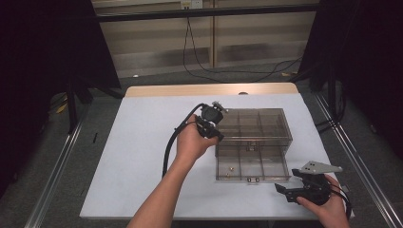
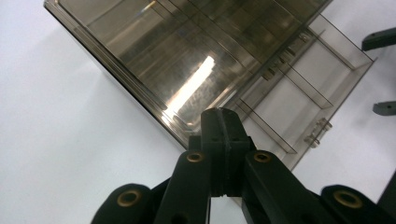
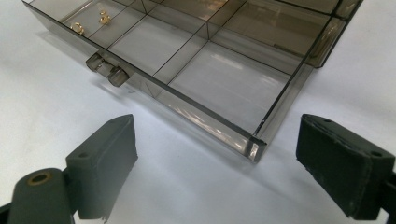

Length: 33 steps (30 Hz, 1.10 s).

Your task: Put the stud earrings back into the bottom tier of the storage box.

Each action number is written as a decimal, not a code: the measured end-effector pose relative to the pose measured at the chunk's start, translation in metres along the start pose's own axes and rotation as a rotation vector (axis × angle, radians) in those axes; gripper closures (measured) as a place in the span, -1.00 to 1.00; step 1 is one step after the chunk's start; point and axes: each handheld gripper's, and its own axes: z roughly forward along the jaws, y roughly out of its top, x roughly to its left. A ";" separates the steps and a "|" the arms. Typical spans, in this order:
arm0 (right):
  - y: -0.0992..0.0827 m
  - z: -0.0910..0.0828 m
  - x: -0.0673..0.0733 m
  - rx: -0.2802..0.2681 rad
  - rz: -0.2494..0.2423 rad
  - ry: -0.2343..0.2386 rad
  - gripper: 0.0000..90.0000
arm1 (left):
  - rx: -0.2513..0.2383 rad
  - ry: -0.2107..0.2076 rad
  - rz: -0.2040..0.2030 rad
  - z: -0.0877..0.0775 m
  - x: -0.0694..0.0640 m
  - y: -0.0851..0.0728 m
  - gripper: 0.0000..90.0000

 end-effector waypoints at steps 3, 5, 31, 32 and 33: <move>0.000 0.000 0.000 0.000 -0.002 0.000 -0.73 | -0.001 0.008 0.000 0.002 0.001 0.001 1.00; 0.000 -0.001 0.000 -0.002 -0.001 0.002 -0.73 | -0.001 0.017 0.002 0.003 0.002 0.001 1.00; -0.007 -0.012 0.002 0.006 0.032 -0.045 -0.55 | -0.016 0.027 0.023 0.009 0.004 0.004 1.00; -0.007 -0.012 0.001 0.003 0.028 -0.045 -0.54 | -0.015 0.027 0.024 0.009 0.004 0.004 1.00; -0.008 -0.013 0.002 0.003 0.031 -0.045 -0.51 | -0.015 0.026 0.023 0.009 0.004 0.004 1.00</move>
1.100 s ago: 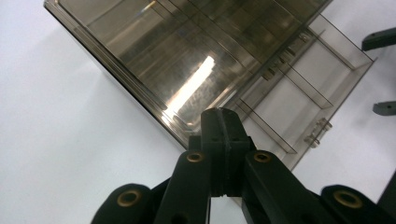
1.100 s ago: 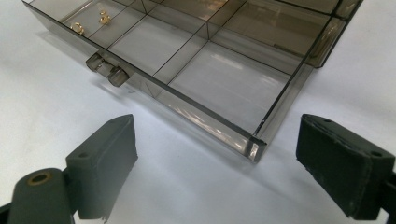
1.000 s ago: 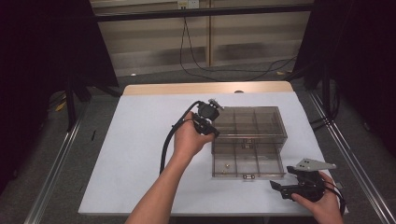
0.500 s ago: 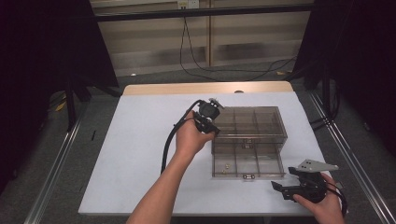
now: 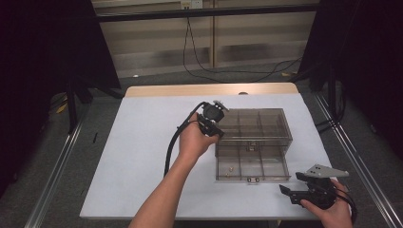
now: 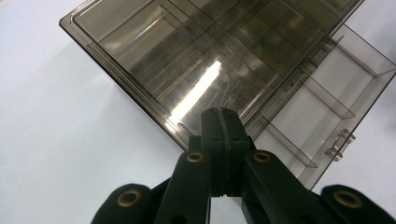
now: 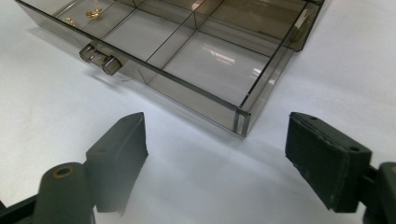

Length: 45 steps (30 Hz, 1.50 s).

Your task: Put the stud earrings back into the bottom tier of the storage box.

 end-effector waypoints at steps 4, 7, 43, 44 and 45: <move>-0.001 -0.003 0.000 -0.002 0.007 -0.004 -0.42 | 0.004 0.002 0.008 0.000 0.000 0.000 1.00; -0.001 -0.005 0.001 -0.001 0.011 -0.006 -0.35 | 0.001 0.003 0.006 0.000 0.000 0.000 1.00; 0.004 -0.001 0.014 -0.005 -0.030 0.043 0.98 | -0.009 0.002 0.004 0.000 0.000 -0.002 1.00; 0.004 0.000 0.014 -0.010 -0.031 0.045 1.00 | -0.008 0.003 0.005 0.000 0.000 -0.002 1.00; 0.005 0.001 0.015 -0.010 -0.030 0.051 1.00 | -0.008 0.003 0.009 0.000 0.000 -0.001 1.00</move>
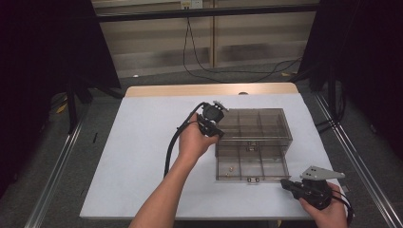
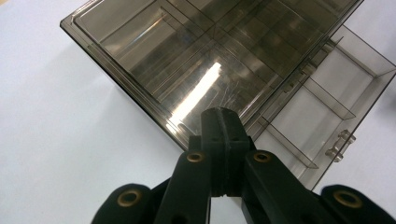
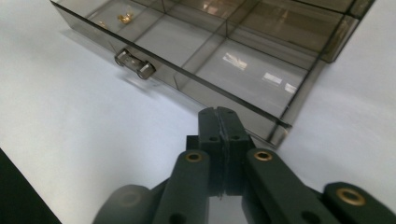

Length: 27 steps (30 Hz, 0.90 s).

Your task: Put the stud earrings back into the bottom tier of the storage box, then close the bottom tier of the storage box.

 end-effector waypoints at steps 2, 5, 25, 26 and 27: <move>0.001 0.003 0.002 0.002 -0.001 -0.001 1.00 | -0.002 0.001 0.001 0.000 0.000 0.000 1.00; 0.004 0.007 0.004 -0.001 -0.005 0.013 1.00 | -0.003 0.003 0.001 0.000 -0.001 0.000 1.00; 0.011 0.024 0.012 0.004 -0.021 0.042 1.00 | -0.005 -0.006 -0.011 0.000 0.001 -0.001 1.00; 0.011 0.025 0.012 0.005 -0.023 0.042 1.00 | -0.004 -0.005 -0.007 0.000 0.001 0.000 1.00; 0.011 0.025 0.012 0.006 -0.028 0.041 1.00 | -0.004 -0.004 -0.007 0.000 0.001 0.000 1.00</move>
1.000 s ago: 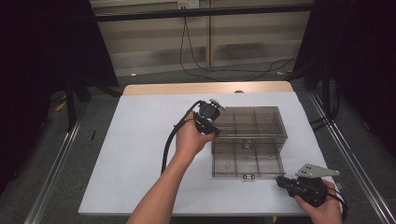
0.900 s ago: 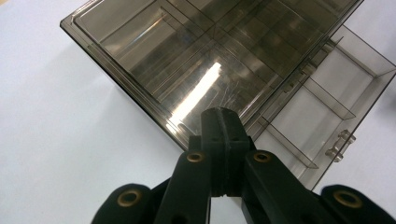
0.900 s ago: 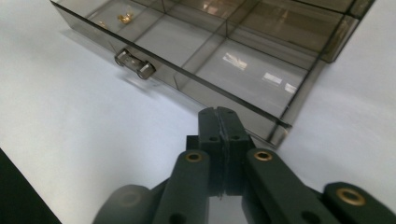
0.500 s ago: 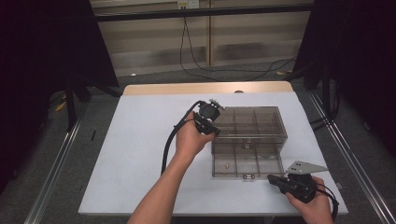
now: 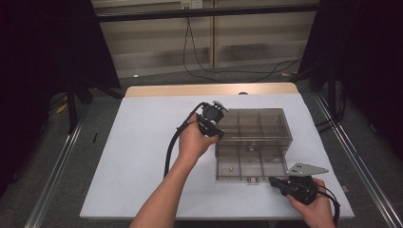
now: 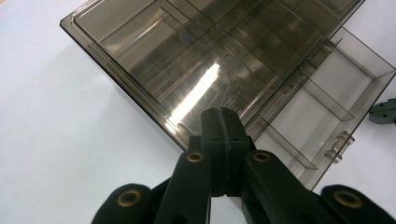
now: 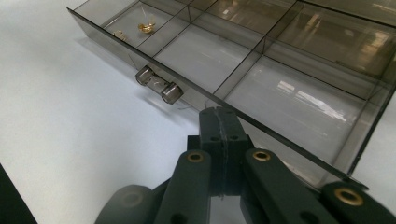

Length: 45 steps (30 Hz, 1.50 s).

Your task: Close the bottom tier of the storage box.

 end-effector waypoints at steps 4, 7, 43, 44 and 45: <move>0.001 0.002 0.002 0.000 -0.003 0.000 1.00 | -0.001 -0.005 0.002 0.000 0.001 0.000 1.00; 0.001 0.005 0.003 0.004 -0.004 -0.004 1.00 | -0.003 -0.012 -0.006 0.000 0.002 0.000 1.00; 0.018 0.027 0.009 -0.018 -0.006 0.014 1.00 | -0.008 -0.006 -0.004 0.001 0.000 0.000 1.00; 0.018 0.028 0.009 -0.019 -0.006 0.014 1.00 | -0.008 -0.005 -0.004 0.001 0.000 0.000 1.00; 0.019 0.028 0.009 -0.020 -0.007 0.015 1.00 | -0.008 -0.004 -0.005 0.001 0.000 0.000 1.00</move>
